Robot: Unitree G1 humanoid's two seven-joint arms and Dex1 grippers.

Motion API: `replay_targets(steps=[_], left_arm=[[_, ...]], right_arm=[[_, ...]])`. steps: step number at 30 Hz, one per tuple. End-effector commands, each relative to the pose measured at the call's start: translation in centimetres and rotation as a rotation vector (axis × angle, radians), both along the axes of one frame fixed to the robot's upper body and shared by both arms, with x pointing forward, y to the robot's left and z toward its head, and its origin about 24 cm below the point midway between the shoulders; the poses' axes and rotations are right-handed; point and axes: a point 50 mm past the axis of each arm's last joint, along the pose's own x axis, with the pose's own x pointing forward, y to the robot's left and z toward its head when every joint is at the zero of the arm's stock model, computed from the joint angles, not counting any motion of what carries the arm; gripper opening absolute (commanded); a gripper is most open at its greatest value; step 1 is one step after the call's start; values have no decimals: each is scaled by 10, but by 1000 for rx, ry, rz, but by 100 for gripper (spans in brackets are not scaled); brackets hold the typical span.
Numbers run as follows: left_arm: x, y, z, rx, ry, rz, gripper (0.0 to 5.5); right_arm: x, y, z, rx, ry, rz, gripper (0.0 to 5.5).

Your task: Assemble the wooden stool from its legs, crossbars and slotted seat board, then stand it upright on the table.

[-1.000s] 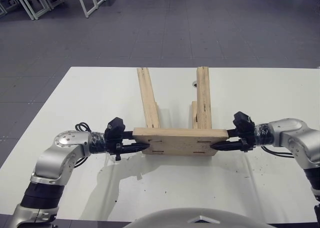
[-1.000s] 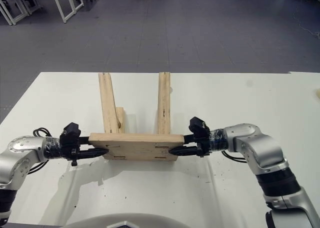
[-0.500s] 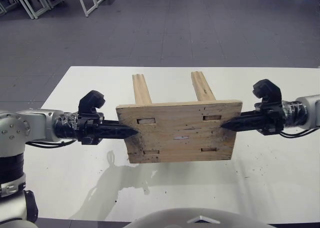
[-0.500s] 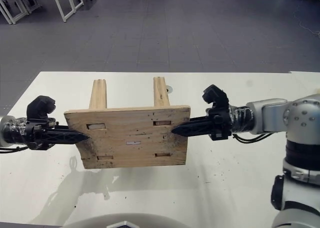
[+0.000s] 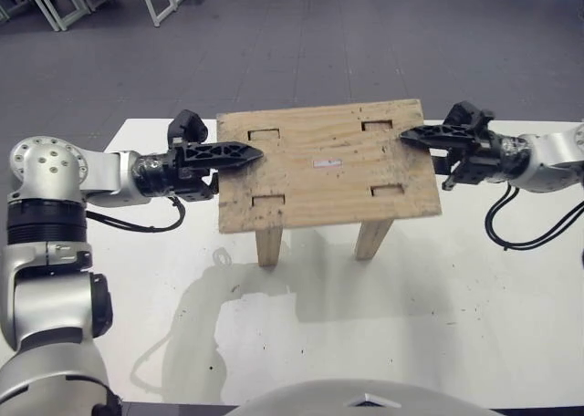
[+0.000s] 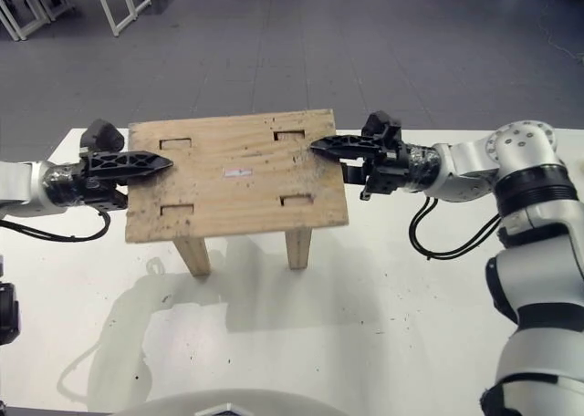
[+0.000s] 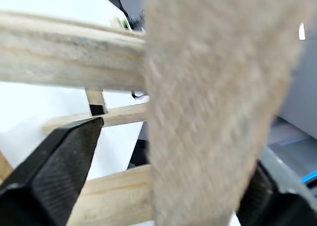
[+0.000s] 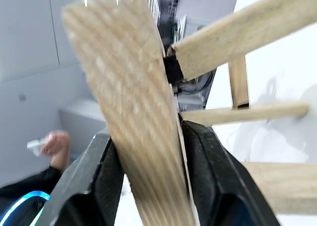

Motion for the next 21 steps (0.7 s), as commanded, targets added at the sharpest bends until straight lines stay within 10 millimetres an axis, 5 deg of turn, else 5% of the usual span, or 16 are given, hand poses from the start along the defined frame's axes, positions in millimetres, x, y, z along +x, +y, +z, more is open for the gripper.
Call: replay_targets(steps=[1,7,15,18,21], left_arm=[[24,1,2,-14,27,130,453],[26,16,4,-37,53,198,540],[20,66,-6,62,-110,465,540],[42,52,-30,499,-515,807,540],[30,21,-76,773,-598,1124,540]], right_arm=[[18,5,-6,-33,79,-109,212],[21,-5,-12,-50,113,-192,315],[13,-50,-18,-126,46,-367,315],[20,-42,-48,-410,-381,-607,315],[12,-39,-89,-811,-685,-1010,315]])
